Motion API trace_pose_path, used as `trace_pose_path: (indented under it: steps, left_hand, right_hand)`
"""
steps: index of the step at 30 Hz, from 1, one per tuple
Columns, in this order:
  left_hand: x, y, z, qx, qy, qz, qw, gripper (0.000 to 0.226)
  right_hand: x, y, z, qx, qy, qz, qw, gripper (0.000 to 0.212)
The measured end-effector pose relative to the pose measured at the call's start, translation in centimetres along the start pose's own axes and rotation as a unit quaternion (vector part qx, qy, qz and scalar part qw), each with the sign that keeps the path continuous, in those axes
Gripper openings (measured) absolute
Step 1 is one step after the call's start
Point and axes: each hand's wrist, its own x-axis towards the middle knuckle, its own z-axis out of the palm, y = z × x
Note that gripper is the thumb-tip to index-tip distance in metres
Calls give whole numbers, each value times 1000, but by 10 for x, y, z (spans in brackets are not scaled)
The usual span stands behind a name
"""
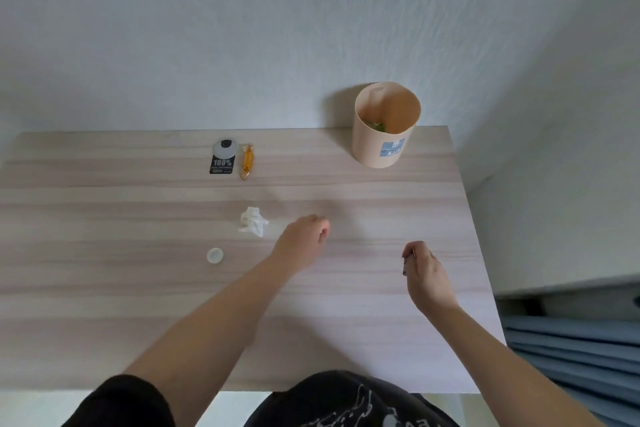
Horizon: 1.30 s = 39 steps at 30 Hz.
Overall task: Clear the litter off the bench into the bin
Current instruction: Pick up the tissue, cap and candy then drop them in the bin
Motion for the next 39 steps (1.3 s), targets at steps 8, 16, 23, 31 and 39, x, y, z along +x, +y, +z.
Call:
trace_pose_path:
  steps: [8,16,23,31,39]
  left_hand:
    - [-116,-19,-22,-13,142,-126,982,29]
    - [-226,-12,-22,49,250,-216,943,41]
    - [-280,-14,-10,15,207,-215,954,11]
    - [-295,-42,0,29,77,-159,984,37]
    - [-241,-93,13,109,-32,-90,989,63]
  right_hand:
    - [-42,-22,-11,60,-22,-106,992,15]
    - [-89,-44,-1,-1,-97,-146,985,39]
    - [-132,-61,19,-56,-163,-182,968,23]
    - [-154,-105,63,-79,-159,-176,968,21]
    - [-153,-142,102,-114,-90,-81,986,22]
